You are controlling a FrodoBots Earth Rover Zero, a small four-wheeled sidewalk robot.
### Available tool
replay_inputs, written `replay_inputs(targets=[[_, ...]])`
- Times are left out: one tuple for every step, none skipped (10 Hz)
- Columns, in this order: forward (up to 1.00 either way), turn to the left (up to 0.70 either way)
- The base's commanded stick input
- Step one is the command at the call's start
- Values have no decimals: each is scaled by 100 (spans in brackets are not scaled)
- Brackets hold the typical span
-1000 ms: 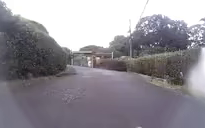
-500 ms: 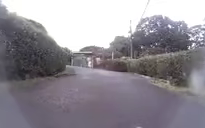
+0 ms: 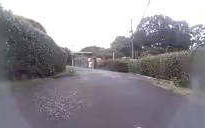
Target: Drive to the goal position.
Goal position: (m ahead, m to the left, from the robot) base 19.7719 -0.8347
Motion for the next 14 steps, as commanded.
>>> replay_inputs(targets=[[50, 0], [50, 0], [50, 0], [50, 0], [50, 0], [50, 0], [50, 0], [50, 0], [50, 0], [50, 0], [50, 0], [50, 0], [50, 0], [50, 0]])
